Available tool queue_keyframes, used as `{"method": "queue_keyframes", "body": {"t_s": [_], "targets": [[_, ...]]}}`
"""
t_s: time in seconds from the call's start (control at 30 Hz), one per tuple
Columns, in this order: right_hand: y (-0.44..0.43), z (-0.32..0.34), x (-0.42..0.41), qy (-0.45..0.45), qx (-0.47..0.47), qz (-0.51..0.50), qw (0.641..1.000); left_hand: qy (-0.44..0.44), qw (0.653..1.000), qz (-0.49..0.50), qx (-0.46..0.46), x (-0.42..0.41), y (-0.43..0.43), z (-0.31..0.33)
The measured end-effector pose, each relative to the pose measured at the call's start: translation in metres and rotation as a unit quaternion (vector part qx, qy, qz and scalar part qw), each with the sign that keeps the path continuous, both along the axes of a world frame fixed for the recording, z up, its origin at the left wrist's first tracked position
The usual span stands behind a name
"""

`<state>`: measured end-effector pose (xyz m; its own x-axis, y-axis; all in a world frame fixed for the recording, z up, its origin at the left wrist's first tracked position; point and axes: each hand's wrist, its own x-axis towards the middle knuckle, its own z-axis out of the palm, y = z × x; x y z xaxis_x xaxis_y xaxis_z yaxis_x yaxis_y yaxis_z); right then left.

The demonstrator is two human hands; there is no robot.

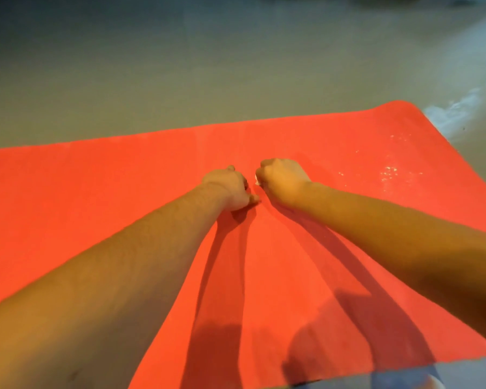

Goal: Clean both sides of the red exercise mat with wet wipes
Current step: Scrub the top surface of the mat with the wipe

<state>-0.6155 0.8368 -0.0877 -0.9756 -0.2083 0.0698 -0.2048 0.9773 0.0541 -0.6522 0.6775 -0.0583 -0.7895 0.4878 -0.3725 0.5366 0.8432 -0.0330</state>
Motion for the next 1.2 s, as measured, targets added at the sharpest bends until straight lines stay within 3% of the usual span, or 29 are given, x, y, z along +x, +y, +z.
{"method": "queue_keyframes", "body": {"t_s": [0.17,0.33,0.67,1.0,1.2], "targets": [[-0.002,-0.006,0.036,0.009,-0.011,0.031,0.999,0.179,0.974,0.010,0.138,0.003,-0.002,-0.036],[0.003,-0.004,-0.022,0.023,-0.002,-0.019,1.000,0.268,0.933,0.020,0.238,-0.010,-0.006,-0.076],[0.021,0.007,-0.177,0.018,0.001,-0.093,0.995,0.210,0.935,0.041,0.283,-0.030,-0.007,-0.097],[0.029,-0.009,-0.133,0.038,0.000,-0.054,0.998,0.180,0.950,0.033,0.253,-0.031,-0.009,-0.096],[0.032,-0.008,-0.157,0.055,-0.026,-0.097,0.993,0.198,0.950,0.028,0.240,-0.030,-0.007,-0.099]]}}
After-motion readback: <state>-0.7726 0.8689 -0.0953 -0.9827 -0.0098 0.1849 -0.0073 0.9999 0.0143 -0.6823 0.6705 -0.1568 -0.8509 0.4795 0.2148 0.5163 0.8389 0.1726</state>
